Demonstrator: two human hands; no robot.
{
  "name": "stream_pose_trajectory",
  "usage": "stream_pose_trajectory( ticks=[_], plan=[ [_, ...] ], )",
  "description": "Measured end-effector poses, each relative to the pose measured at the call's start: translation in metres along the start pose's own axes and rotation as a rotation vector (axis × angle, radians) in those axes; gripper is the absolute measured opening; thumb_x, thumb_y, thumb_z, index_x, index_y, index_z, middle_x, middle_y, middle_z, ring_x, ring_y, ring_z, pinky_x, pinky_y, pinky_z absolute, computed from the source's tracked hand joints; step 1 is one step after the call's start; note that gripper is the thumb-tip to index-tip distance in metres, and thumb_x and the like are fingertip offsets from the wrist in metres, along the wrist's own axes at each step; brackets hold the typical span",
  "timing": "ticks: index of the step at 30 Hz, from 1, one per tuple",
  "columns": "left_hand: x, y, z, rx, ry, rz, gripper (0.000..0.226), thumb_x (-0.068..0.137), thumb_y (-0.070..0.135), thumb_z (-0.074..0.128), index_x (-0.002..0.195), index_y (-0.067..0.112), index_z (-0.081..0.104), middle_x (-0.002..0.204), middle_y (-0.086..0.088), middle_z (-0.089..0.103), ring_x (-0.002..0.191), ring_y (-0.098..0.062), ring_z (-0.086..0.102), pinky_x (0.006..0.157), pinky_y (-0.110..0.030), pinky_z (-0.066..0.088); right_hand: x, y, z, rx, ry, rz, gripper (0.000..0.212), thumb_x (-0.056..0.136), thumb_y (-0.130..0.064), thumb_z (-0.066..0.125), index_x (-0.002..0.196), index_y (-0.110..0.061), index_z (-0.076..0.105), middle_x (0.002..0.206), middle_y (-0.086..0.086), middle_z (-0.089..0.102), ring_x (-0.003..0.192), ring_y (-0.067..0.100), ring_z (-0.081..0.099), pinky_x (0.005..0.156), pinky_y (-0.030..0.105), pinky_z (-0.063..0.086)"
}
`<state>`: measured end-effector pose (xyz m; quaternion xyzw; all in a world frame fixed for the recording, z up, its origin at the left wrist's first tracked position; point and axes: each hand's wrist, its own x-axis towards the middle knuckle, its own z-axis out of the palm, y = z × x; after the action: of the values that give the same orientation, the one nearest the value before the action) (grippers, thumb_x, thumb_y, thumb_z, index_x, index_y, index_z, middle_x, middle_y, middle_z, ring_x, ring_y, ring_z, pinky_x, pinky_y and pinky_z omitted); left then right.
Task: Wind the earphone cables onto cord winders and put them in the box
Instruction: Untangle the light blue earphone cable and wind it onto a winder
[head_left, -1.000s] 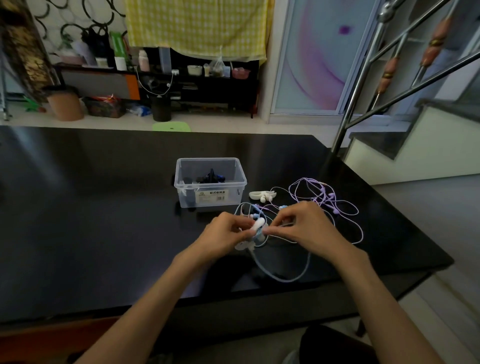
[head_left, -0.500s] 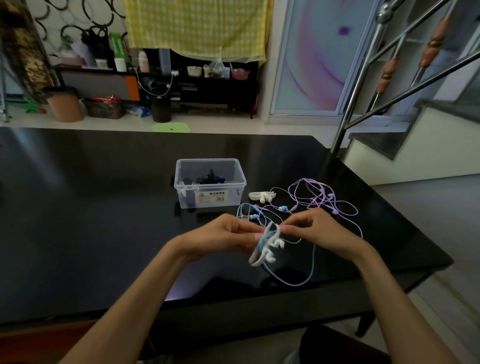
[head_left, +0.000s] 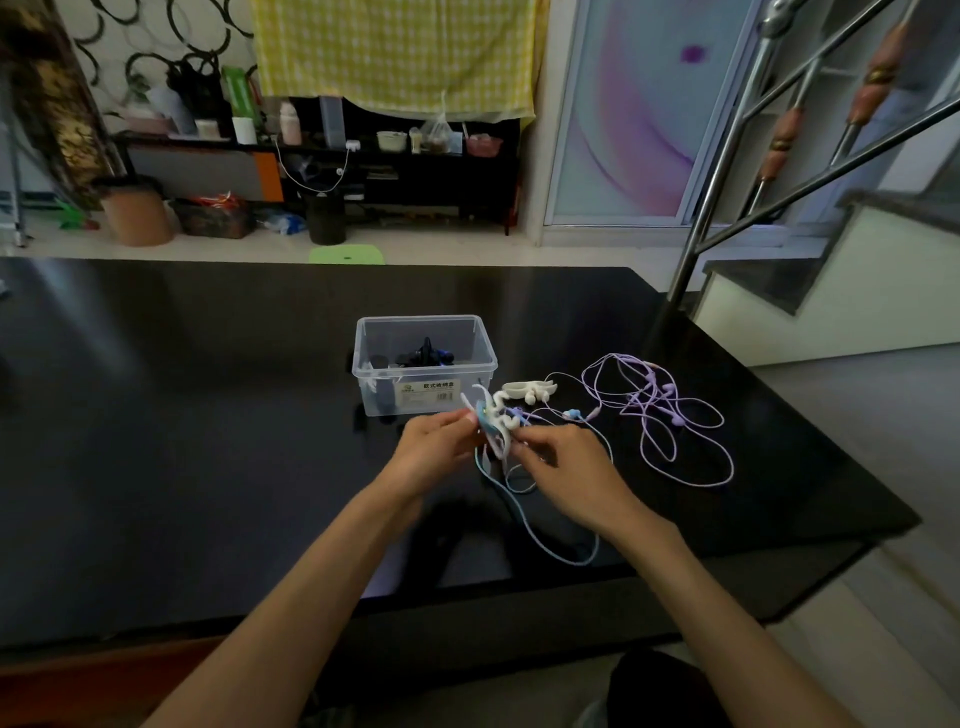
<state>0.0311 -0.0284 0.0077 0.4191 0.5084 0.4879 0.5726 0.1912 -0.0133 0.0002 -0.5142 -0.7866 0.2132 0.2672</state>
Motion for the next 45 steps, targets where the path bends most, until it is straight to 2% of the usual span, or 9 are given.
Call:
stream_pose_trajectory(
  ticks=[3,8,20,24,29,32,38,42,45],
  plan=[
    [-0.001,-0.003,-0.004,-0.162,0.043,-0.058,0.029,0.1,0.011,0.041,0.121,0.002,0.058,0.11,-0.008,0.067,0.089,-0.009,0.066,0.08,-0.018,0.052,0.0,-0.015,0.008,-0.024,-0.011,0.032,0.029,0.096,-0.028,0.044,0.113,-0.021,0.066,0.099,0.0,0.071,0.086,0.02,0.063,0.079,0.038,0.05],
    [-0.005,-0.004,-0.01,-0.214,0.031,-0.194,0.028,0.099,0.011,0.041,0.117,0.004,0.061,0.11,-0.008,0.066,0.104,-0.018,0.061,0.104,-0.034,0.041,-0.001,-0.023,0.02,-0.219,0.074,-0.004,0.04,0.094,-0.05,0.042,0.103,-0.023,0.07,0.094,-0.002,0.07,0.088,0.02,0.063,0.076,0.039,0.051],
    [-0.013,0.005,-0.033,-0.066,-0.022,-0.155,0.028,0.086,0.02,0.065,0.113,0.01,0.065,0.103,-0.001,0.073,0.093,-0.006,0.069,0.081,-0.024,0.055,0.001,-0.022,0.017,0.078,-0.007,0.054,0.031,0.09,-0.042,0.056,0.093,-0.018,0.074,0.075,0.0,0.071,0.071,0.01,0.065,0.074,0.04,0.054],
    [-0.012,0.008,-0.033,-0.152,-0.047,-0.169,0.019,0.088,0.021,0.063,0.105,0.013,0.067,0.103,0.001,0.073,0.096,-0.005,0.067,0.081,-0.025,0.054,-0.001,-0.031,0.006,0.308,-0.086,0.045,0.023,0.091,-0.029,0.06,0.103,-0.014,0.073,0.076,0.007,0.069,0.064,0.0,0.057,0.063,0.017,0.046],
    [-0.01,0.009,-0.03,-0.225,-0.042,-0.094,0.02,0.091,0.021,0.059,0.104,0.009,0.068,0.101,-0.003,0.074,0.097,-0.01,0.069,0.083,-0.022,0.054,0.0,-0.031,0.008,0.623,-0.086,0.232,0.026,0.095,-0.019,0.052,0.118,-0.017,0.064,0.053,-0.012,0.046,0.046,0.0,0.034,0.045,0.012,0.028],
    [-0.011,0.007,-0.026,-0.315,0.01,-0.063,0.015,0.092,0.017,0.058,0.098,0.008,0.067,0.098,-0.005,0.074,0.09,-0.011,0.07,0.076,-0.018,0.056,0.0,-0.032,0.014,0.717,-0.047,0.366,0.024,0.096,-0.015,0.051,0.116,-0.012,0.065,0.057,-0.007,0.045,0.05,0.003,0.035,0.046,0.014,0.028],
    [-0.008,-0.006,-0.022,-0.127,0.182,-0.113,0.027,0.091,0.029,0.06,0.109,0.011,0.068,0.108,-0.002,0.071,0.102,-0.007,0.064,0.084,-0.022,0.043,0.0,-0.031,0.028,0.523,0.011,0.323,0.023,0.09,-0.018,0.062,0.109,-0.01,0.07,0.078,-0.01,0.065,0.061,-0.005,0.053,0.063,0.01,0.04],
    [-0.009,-0.009,-0.018,-0.145,0.246,-0.077,0.024,0.091,0.024,0.061,0.104,0.006,0.069,0.096,-0.005,0.071,0.073,0.0,0.068,0.057,-0.009,0.05,-0.002,-0.034,0.031,0.332,0.041,0.243,0.021,0.088,-0.022,0.064,0.105,-0.011,0.073,0.094,0.0,0.073,0.084,0.006,0.065,0.082,0.025,0.052],
    [-0.008,-0.01,-0.019,-0.064,0.295,0.003,0.014,0.088,0.023,0.065,0.089,0.01,0.07,0.094,-0.011,0.073,0.089,-0.018,0.07,0.082,-0.027,0.057,-0.001,-0.042,0.027,0.233,0.007,0.221,0.021,0.09,-0.03,0.061,0.092,-0.015,0.075,0.083,0.004,0.073,0.081,0.016,0.067,0.079,0.034,0.052]
  ],
)
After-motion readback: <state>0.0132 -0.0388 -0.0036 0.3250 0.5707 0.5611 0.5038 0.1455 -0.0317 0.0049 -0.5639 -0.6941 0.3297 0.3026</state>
